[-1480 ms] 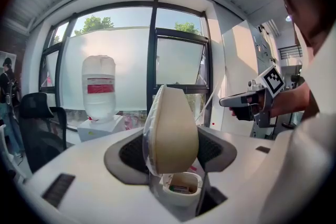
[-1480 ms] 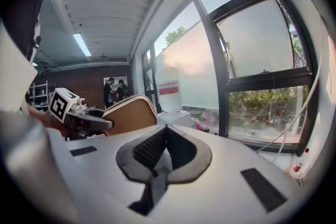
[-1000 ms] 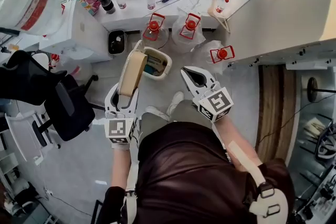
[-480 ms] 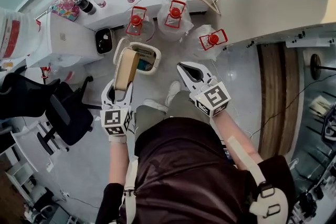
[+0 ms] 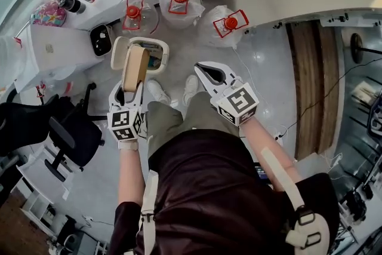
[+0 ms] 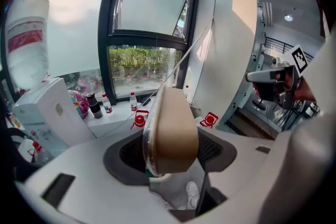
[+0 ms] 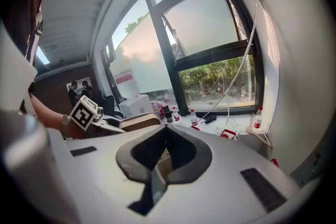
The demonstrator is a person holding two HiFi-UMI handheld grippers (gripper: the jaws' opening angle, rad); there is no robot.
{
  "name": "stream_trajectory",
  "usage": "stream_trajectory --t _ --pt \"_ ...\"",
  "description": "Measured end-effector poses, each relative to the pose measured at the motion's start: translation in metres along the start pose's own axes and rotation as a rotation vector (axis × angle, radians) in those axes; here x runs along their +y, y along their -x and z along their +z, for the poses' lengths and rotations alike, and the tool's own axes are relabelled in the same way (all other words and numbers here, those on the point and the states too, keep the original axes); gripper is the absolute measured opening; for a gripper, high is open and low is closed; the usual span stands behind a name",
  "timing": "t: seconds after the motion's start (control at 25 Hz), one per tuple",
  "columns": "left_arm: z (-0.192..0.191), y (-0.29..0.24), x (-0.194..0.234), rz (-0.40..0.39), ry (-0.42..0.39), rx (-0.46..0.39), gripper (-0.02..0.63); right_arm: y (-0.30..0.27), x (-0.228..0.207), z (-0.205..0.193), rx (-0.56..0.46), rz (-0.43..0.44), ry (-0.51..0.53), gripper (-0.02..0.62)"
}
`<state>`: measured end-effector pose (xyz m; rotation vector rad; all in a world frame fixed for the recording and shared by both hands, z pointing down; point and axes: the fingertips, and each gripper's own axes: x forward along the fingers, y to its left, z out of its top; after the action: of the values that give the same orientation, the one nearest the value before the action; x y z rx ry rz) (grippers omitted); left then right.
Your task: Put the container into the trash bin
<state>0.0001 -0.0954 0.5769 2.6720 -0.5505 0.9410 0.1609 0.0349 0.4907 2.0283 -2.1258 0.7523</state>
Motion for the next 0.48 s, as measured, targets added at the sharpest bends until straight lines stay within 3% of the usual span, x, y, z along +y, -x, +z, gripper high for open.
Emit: stream_trajectory --t 0.48 --pt "-0.054 -0.079 0.035 -0.107 -0.018 0.151 0.249 -0.015 -0.013 -0.032 0.071 -0.156 -0.076 0.015"
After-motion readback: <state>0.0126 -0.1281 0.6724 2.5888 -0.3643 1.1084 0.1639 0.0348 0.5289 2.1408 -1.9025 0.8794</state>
